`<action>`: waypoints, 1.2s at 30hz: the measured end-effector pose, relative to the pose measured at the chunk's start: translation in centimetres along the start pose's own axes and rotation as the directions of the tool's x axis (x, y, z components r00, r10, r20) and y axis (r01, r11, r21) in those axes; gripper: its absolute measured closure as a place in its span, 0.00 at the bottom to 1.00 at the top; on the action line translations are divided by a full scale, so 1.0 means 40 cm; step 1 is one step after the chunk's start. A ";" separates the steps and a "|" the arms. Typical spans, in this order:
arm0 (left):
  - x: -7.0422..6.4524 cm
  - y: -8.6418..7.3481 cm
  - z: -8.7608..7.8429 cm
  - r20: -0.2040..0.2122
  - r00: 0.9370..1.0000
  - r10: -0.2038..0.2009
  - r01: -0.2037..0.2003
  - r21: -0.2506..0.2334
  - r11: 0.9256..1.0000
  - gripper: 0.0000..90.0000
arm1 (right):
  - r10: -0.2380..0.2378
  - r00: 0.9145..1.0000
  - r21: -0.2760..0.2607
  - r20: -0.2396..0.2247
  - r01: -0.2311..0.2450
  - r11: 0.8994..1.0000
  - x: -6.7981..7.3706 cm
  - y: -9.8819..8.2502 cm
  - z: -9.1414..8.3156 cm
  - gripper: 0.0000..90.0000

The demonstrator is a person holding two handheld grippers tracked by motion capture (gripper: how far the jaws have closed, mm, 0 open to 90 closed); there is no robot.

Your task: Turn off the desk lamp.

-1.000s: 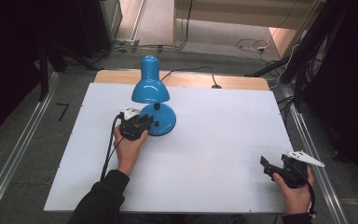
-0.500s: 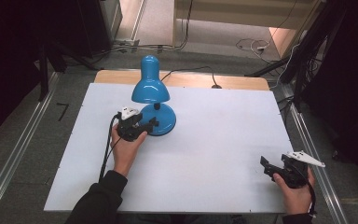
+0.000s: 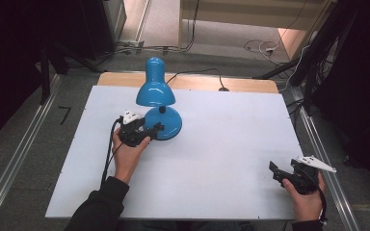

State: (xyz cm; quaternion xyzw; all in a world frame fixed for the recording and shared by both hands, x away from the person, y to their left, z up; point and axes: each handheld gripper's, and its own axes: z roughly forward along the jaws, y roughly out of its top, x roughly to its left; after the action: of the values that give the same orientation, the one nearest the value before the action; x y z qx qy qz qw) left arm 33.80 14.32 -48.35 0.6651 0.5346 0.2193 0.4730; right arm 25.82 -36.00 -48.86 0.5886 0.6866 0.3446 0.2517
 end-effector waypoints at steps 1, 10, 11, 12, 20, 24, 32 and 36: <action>-0.002 0.000 -0.002 0.006 1.000 -0.002 0.002 -0.002 1.000 0.35 | -0.001 1.000 0.000 -0.001 0.001 1.000 0.000 0.000 0.000 0.16; -0.005 -0.003 -0.018 0.018 1.000 -0.006 0.006 -0.006 1.000 0.33 | -0.005 1.000 0.000 -0.003 0.005 1.000 0.001 0.000 -0.001 0.16; -0.004 -0.004 -0.020 0.020 1.000 -0.008 0.008 -0.011 1.000 0.33 | -0.005 1.000 -0.001 -0.002 0.005 1.000 0.001 0.000 -0.001 0.16; -0.002 -0.004 -0.023 0.019 1.000 -0.006 0.006 -0.010 1.000 0.32 | -0.006 1.000 0.000 -0.002 0.006 1.000 0.001 0.000 -0.001 0.16; 0.003 -0.010 -0.041 0.018 1.000 -0.014 0.014 -0.030 0.999 0.28 | -0.006 1.000 0.000 -0.002 0.006 1.000 0.002 0.000 0.000 0.16; 0.007 -0.014 -0.046 0.019 1.000 -0.011 0.012 -0.026 1.000 0.28 | -0.007 1.000 0.001 -0.002 0.007 1.000 0.002 0.000 0.000 0.16; 0.015 -0.019 -0.063 0.013 1.000 -0.016 0.017 -0.022 1.000 0.27 | -0.004 1.000 0.001 -0.002 0.004 1.000 0.000 0.000 -0.001 0.16; 0.022 -0.025 -0.071 0.007 1.000 -0.018 0.018 -0.020 1.000 0.27 | -0.005 1.000 0.000 -0.002 0.005 1.000 0.001 0.000 -0.001 0.16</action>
State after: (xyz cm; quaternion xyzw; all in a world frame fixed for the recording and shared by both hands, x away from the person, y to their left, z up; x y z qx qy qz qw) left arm 31.33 16.25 -48.08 0.6563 0.5368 0.2183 0.4832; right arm 25.79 -35.98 -48.84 0.5865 0.6885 0.3444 0.2518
